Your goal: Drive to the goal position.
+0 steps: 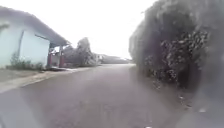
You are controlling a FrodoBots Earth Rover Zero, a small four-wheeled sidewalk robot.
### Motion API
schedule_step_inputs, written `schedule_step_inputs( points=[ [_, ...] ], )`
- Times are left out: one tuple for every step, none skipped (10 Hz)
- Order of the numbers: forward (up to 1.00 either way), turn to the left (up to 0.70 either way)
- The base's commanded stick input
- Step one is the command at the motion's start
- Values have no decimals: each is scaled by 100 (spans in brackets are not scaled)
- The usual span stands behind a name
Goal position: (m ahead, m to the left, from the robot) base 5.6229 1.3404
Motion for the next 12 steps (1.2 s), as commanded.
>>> schedule_step_inputs(
  points=[
    [70,0],
    [70,0],
    [70,0],
    [70,0],
    [70,0],
    [70,0],
    [70,0],
    [70,0],
    [70,0],
    [70,0],
    [70,-6],
    [70,-29]
  ],
)
